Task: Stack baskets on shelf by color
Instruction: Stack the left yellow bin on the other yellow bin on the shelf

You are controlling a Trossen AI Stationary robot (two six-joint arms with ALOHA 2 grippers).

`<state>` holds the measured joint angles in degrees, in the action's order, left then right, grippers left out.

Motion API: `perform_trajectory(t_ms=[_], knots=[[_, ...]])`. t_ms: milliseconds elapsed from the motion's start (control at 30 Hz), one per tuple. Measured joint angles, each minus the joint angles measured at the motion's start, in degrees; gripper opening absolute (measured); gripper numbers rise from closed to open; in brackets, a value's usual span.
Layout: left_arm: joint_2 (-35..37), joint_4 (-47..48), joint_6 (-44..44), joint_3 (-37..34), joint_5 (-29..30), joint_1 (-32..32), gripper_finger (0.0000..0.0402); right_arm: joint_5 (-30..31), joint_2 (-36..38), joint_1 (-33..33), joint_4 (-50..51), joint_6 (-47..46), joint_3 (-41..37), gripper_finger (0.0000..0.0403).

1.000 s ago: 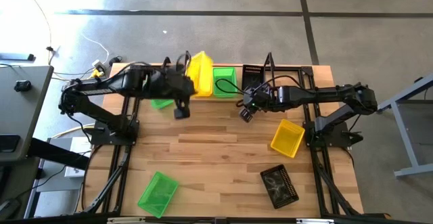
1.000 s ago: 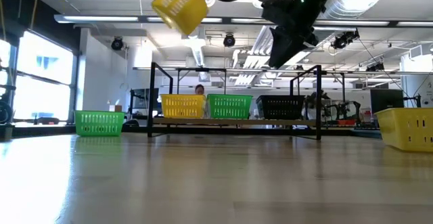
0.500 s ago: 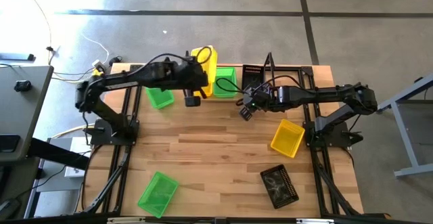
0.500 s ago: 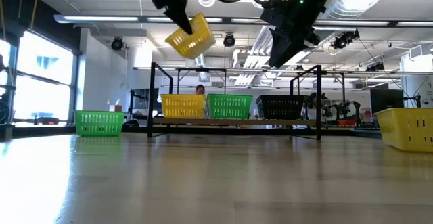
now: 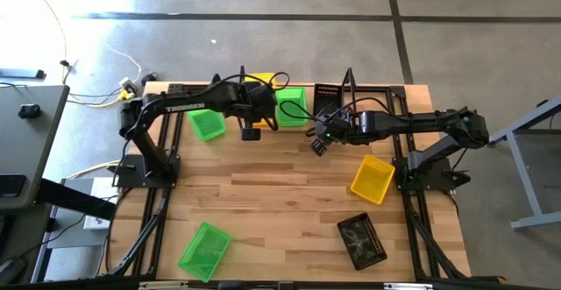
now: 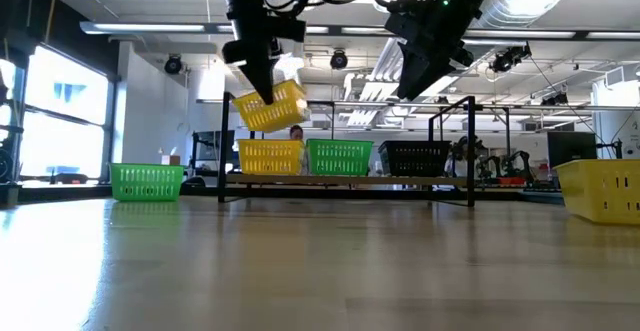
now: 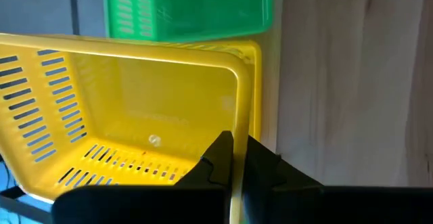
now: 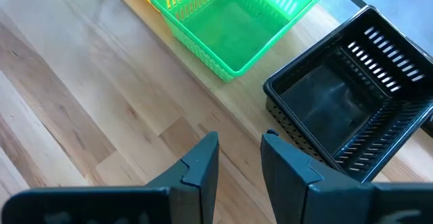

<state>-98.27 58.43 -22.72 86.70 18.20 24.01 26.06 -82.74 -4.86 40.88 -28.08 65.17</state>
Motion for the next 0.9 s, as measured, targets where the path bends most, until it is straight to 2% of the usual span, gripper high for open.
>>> perform_trajectory(t_ms=[300,900], knots=[[-4.22,0.74,0.05,0.0,-1.1,1.03,0.0,-0.02,-0.02,0.0,0.0,0.02,0.0,0.0096],[-6.96,1.5,4.61,0.02,-1.34,1.2,0.0,-0.04,-0.02,0.0,0.02,1.37,-0.02,0.0096]])
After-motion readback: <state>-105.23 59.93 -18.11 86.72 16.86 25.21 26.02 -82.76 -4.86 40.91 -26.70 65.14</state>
